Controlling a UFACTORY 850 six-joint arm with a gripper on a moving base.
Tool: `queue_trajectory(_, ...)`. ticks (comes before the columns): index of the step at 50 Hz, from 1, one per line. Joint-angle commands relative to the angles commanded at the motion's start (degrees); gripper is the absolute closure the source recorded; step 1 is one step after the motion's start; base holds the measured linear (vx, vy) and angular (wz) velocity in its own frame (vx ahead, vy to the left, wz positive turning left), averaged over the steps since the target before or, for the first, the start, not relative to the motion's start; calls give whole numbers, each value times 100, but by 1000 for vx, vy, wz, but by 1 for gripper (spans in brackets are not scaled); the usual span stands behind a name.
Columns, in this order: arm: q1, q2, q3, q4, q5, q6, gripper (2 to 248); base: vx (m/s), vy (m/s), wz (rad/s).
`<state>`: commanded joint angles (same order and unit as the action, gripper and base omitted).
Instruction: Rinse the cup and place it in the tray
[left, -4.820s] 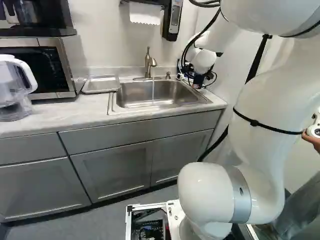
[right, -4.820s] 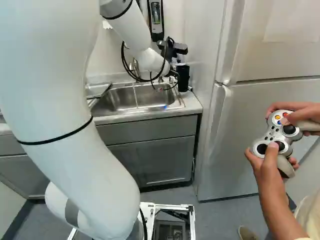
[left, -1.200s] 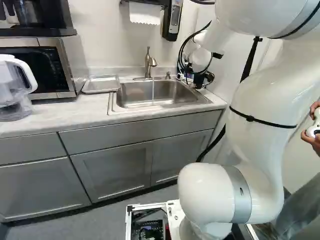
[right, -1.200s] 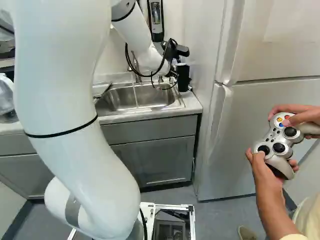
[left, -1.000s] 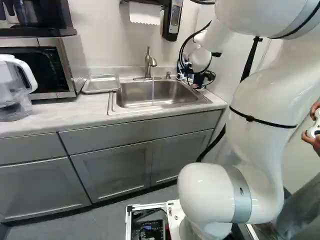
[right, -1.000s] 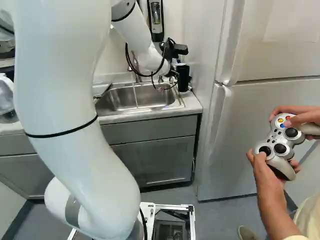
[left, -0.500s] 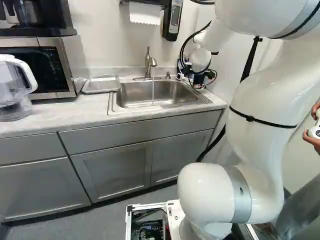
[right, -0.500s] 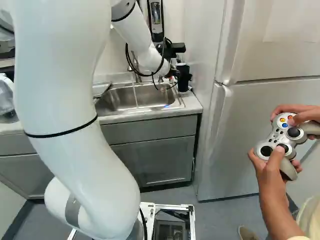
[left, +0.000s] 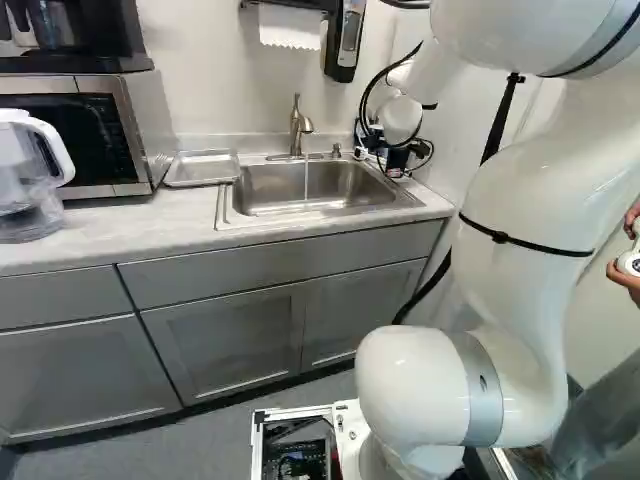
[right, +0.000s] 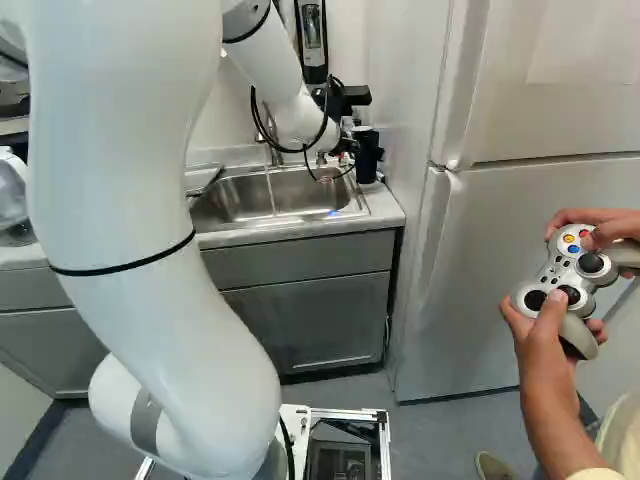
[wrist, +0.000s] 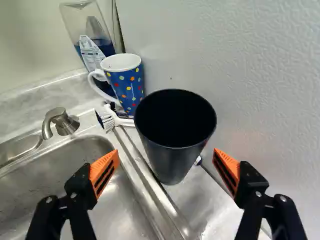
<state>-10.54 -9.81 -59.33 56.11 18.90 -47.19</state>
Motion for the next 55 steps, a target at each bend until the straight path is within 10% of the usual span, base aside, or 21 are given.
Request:
queue_trajectory(23,0,0,0,0,0,0,3,0,0,0)
queue_trajectory(40,0,0,0,0,0,0,132,0,0,0)
queue_trajectory(55,0,0,0,0,0,0,139,0,0,0)
